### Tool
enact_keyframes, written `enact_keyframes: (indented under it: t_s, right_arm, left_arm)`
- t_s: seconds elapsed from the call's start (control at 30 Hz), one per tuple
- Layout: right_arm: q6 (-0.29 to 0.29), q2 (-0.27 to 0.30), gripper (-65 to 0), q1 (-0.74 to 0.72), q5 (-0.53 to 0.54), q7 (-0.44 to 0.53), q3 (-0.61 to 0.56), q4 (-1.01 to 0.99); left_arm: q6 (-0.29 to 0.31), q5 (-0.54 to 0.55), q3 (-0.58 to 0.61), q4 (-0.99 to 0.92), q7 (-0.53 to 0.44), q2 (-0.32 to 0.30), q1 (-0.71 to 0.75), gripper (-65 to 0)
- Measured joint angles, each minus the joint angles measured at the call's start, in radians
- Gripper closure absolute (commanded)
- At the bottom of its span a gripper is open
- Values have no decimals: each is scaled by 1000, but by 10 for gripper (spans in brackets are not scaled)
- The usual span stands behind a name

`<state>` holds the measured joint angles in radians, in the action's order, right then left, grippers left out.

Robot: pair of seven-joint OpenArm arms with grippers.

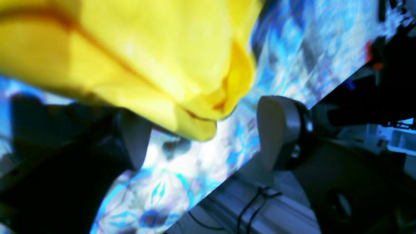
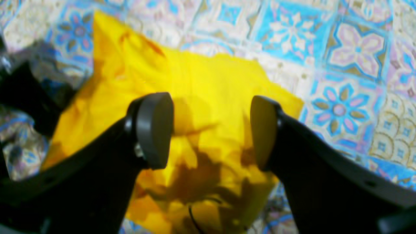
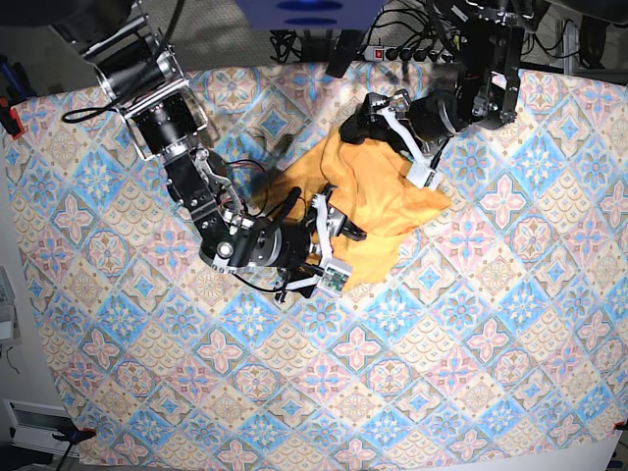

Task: Fold the T-shirt properly
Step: 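Pull the grasped fabric back with the right gripper, bunching the shirt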

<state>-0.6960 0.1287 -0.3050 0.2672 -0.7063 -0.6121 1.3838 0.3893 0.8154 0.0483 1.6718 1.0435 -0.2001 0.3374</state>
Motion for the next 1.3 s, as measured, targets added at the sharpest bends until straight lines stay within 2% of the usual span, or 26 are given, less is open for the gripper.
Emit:
enact_keyframes:
  t_s: [0.13, 0.17, 0.2, 0.33, 0.47, 0.57, 0.67, 0.77, 1.03, 1.17, 1.3]
  right_arm:
    - [1, 19, -81, 1, 7, 18, 6, -16]
    - [0, 18, -35, 3, 7, 18, 6, -41]
    - [0, 14, -16, 7, 3, 13, 2, -68]
    - [0, 7, -28, 12, -3, 13, -3, -189]
    - [1, 16, -29, 30, -92, 15, -1, -225]
    - [0, 20, -29, 67, -111, 14, -3, -225]
    - [-10, 63, -29, 71, -96, -38, -8, -192]
    - [5, 101, -29, 73, -117, -87, -2, -150]
    - [2, 183, -29, 94, -115, -95, 5, -30]
    - [-5, 187, -29, 109, -108, -90, 7, 117]
    - [-4, 146, -29, 93, -108, -49, 6, 145]
  left_arm:
    - [2, 10, -40, 24, 3, -3, 11, -493]
    - [1, 3, -49, 24, 4, -6, 11, -493]
    - [0, 4, -51, 24, 2, -10, 11, -493]
    - [1, 8, -56, 39, 3, -6, 4, -493]
    - [1, 12, -56, 53, 3, -5, 5, -493]
    - [1, 11, -56, 53, 3, -5, 5, -493]
    - [1, 11, -56, 53, 3, -8, 9, -493]
    - [1, 3, -56, 53, 3, -11, 12, -493]
    - [0, 3, -66, 53, 3, -63, 19, -493]
    - [0, -1, -69, 52, 0, -61, 14, -493]
    - [-4, 2, -72, 51, 1, -63, 14, -493]
